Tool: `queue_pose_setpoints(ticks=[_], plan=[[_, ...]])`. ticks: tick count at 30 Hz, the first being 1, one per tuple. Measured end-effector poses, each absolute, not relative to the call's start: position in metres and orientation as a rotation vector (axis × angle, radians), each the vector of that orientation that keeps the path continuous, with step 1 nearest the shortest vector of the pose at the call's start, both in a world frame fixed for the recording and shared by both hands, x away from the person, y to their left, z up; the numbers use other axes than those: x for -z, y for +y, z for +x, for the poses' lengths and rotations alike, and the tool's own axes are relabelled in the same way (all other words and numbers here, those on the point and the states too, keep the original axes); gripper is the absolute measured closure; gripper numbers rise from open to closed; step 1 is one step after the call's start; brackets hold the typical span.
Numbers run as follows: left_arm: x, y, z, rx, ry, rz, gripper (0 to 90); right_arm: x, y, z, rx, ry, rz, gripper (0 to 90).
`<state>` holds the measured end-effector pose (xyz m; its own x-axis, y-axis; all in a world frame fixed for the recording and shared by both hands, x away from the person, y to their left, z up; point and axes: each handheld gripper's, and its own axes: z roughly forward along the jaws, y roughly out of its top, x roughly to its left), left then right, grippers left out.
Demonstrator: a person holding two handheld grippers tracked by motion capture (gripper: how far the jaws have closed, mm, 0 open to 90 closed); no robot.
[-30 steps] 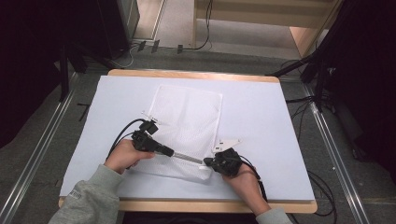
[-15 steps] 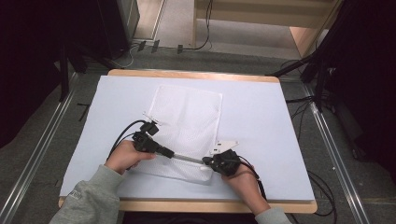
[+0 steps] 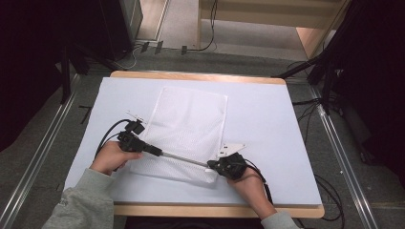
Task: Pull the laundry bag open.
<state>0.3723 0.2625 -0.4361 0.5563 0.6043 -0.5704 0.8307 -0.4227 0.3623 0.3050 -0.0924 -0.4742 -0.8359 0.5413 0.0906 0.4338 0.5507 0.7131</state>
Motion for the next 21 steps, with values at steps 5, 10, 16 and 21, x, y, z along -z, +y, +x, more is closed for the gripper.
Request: queue_pose_setpoints(ticks=[5, 10, 16, 21], plan=[[0.433, 0.279, 0.370, 0.456, 1.166, 2.142, 88.1, 0.474, -0.093, 0.306, -1.159, 2.642, 0.839, 90.0], [0.435, 0.291, 0.369, 0.474, 1.172, 2.124, 88.1, 0.475, -0.094, 0.307, -1.175, 2.643, 0.847, 90.0], [0.432, 0.298, 0.368, 0.437, 1.199, 2.122, 88.1, 0.475, -0.094, 0.307, -1.184, 2.648, 0.861, 90.0], [0.433, 0.308, 0.367, 0.437, 1.206, 2.098, 88.1, 0.476, -0.095, 0.307, -1.191, 2.647, 0.854, 90.0]])
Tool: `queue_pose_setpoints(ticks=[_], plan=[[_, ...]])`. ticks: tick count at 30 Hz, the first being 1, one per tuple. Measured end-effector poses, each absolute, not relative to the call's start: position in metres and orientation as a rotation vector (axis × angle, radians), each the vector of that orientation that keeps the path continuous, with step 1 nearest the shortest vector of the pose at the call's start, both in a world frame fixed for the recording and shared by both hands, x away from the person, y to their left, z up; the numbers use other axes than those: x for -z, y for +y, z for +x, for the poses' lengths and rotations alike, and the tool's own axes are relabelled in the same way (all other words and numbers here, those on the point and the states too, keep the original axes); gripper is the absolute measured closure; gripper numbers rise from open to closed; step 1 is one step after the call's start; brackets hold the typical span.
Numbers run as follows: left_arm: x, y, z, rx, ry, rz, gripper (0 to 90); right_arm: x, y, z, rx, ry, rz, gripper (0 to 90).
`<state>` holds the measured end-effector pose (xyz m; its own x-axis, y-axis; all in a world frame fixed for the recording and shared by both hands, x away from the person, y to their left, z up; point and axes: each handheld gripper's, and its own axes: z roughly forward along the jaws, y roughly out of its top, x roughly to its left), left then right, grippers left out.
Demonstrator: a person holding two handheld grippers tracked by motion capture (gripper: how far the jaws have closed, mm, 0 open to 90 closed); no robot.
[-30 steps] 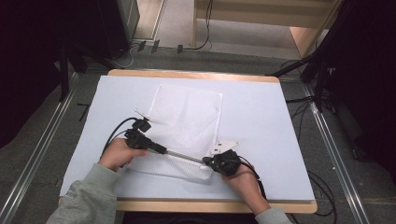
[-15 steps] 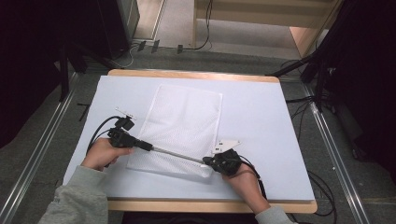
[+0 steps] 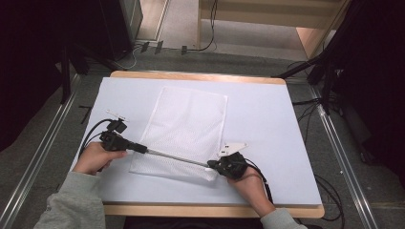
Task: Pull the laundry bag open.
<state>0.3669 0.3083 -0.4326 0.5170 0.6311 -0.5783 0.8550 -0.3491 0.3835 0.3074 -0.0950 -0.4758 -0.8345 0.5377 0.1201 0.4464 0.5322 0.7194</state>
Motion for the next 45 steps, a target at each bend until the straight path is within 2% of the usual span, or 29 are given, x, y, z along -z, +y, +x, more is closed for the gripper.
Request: queue_pose_setpoints(ticks=[11, 15, 19, 34, 35, 38, 42, 45], plan=[[0.437, 0.352, 0.365, 0.372, 1.338, 2.042, 88.1, 0.476, -0.095, 0.308, -1.189, 2.650, 0.858, 90.0], [0.433, 0.350, 0.364, 0.333, 1.324, 2.068, 88.1, 0.475, -0.094, 0.308, -1.188, 2.650, 0.856, 90.0], [0.434, 0.352, 0.362, 0.359, 1.325, 2.026, 87.9, 0.474, -0.093, 0.309, -1.172, 2.662, 0.844, 90.0], [0.437, 0.347, 0.351, 0.341, 1.322, 2.046, 87.2, 0.469, -0.102, 0.326, -1.137, 2.666, 0.992, 90.0], [0.437, 0.346, 0.350, 0.340, 1.321, 2.037, 87.0, 0.469, -0.103, 0.329, -1.134, 2.638, 1.001, 85.4], [0.439, 0.345, 0.348, 0.339, 1.304, 2.052, 86.8, 0.468, -0.107, 0.338, -1.155, 2.588, 1.077, 81.3], [0.440, 0.346, 0.345, 0.335, 1.297, 2.054, 86.6, 0.468, -0.108, 0.345, -1.152, 2.506, 1.117, 63.6], [0.439, 0.345, 0.344, 0.321, 1.299, 2.038, 86.6, 0.470, -0.109, 0.352, -1.142, 2.467, 1.171, 55.3]])
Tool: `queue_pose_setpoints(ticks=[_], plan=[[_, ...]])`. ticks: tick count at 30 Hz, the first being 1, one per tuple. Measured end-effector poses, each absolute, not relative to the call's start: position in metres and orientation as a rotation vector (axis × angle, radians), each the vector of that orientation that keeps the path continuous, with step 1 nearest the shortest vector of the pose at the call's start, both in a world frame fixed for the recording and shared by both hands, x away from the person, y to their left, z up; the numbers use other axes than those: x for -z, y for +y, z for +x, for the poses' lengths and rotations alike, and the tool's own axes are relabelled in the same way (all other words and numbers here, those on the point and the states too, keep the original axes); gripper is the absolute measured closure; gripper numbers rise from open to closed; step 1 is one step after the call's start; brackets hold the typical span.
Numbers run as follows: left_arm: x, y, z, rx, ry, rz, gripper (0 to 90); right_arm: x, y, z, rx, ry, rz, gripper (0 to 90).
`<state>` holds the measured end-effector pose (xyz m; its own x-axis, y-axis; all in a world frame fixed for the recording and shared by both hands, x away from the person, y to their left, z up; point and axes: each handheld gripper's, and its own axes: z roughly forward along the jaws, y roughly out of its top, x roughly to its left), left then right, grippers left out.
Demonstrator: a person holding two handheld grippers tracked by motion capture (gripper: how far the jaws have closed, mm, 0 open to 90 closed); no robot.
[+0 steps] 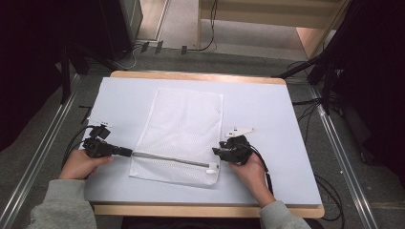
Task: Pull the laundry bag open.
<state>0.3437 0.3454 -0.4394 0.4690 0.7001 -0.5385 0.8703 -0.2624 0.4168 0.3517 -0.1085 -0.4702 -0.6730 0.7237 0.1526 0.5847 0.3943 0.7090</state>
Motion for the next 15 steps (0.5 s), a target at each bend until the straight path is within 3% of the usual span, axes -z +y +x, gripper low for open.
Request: queue_pose_setpoints(ticks=[4, 11, 15], plan=[[0.440, 0.344, 0.343, 0.310, 1.300, 2.041, 86.6, 0.473, -0.106, 0.361, -1.125, 2.454, 1.205, 54.7], [0.441, 0.343, 0.342, 0.311, 1.295, 2.048, 86.6, 0.472, -0.097, 0.365, -1.050, 2.453, 1.154, 89.9], [0.441, 0.340, 0.341, 0.317, 1.283, 2.050, 86.6, 0.470, -0.097, 0.370, -1.034, 2.483, 1.148, 90.0]])
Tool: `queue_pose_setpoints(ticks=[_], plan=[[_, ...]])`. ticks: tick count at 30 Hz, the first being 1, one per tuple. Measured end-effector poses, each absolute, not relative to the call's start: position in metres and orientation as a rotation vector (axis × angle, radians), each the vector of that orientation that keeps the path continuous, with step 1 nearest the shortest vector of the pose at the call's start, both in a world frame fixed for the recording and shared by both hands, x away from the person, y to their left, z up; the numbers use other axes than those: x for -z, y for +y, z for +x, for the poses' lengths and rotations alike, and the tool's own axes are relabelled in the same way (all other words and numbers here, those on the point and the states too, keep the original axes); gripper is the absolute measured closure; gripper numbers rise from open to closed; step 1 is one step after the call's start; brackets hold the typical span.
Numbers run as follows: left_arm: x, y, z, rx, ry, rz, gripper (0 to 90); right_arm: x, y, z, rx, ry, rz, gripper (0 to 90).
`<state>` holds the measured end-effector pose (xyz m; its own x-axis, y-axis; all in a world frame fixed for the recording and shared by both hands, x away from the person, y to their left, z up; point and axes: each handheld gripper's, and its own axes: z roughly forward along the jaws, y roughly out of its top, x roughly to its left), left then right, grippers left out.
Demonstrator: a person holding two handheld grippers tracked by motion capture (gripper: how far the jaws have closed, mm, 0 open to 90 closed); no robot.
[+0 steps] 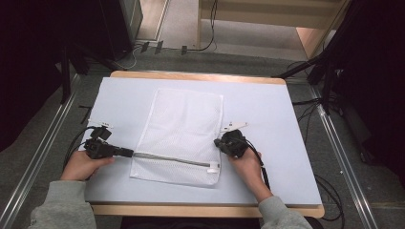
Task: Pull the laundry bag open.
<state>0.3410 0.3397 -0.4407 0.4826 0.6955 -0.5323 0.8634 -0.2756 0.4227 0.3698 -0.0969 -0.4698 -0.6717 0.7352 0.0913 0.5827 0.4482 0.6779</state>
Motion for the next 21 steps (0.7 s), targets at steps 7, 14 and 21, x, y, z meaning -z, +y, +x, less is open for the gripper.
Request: queue_pose_setpoints(ticks=[7, 14, 21], plan=[[0.440, 0.328, 0.340, 0.340, 1.247, 2.074, 86.2, 0.467, -0.109, 0.384, -1.056, 2.472, 1.192, 90.0], [0.438, 0.318, 0.338, 0.314, 1.180, 2.080, 71.6, 0.466, -0.120, 0.396, -1.092, 2.473, 1.217, 86.8], [0.430, 0.319, 0.337, 0.140, 1.116, 2.070, 55.2, 0.459, -0.122, 0.392, -1.160, 2.456, 1.195, 69.0]])
